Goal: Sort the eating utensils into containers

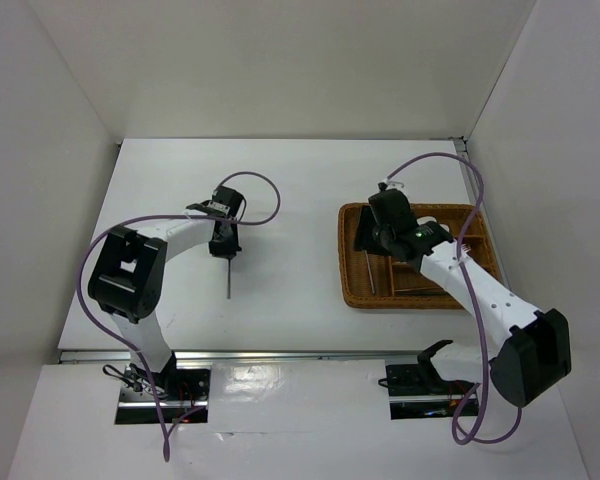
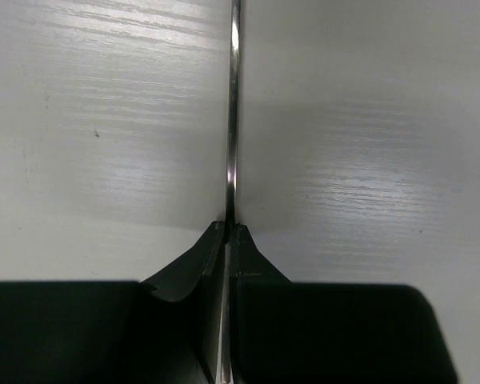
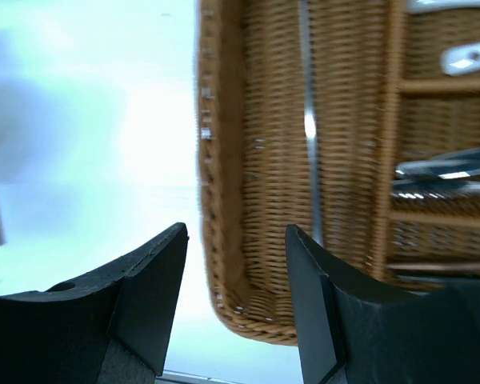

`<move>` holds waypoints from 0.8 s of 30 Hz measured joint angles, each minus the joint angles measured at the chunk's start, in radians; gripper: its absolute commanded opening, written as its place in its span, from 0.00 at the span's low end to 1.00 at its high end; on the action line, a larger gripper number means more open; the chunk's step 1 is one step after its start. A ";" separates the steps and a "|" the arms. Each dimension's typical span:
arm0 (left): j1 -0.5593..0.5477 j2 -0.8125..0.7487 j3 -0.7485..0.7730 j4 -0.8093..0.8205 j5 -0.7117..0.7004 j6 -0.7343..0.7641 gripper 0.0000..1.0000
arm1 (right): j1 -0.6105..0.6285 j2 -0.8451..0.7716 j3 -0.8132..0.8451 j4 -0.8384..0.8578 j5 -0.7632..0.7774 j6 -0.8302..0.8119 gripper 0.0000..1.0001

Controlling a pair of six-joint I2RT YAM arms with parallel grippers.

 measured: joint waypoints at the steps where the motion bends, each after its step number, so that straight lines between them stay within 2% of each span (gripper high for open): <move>1: 0.000 0.000 0.000 0.002 0.007 -0.002 0.10 | 0.007 0.000 0.000 0.010 -0.012 0.000 0.60; 8: -0.023 -0.021 0.029 -0.012 0.141 -0.071 0.10 | 0.125 -0.021 -0.009 0.130 -0.133 -0.008 0.60; 16: -0.183 -0.179 0.193 0.026 0.230 -0.214 0.10 | 0.268 -0.006 -0.021 0.303 -0.259 -0.006 0.64; 20: -0.220 -0.206 0.225 0.063 0.253 -0.269 0.10 | 0.290 0.043 -0.021 0.322 -0.265 -0.003 0.67; 22: -0.234 -0.206 0.228 0.072 0.262 -0.295 0.10 | 0.291 0.057 -0.021 0.322 -0.261 0.000 0.72; 24: -0.249 -0.206 0.228 0.072 0.269 -0.318 0.10 | 0.291 0.062 -0.021 0.322 -0.252 0.004 0.73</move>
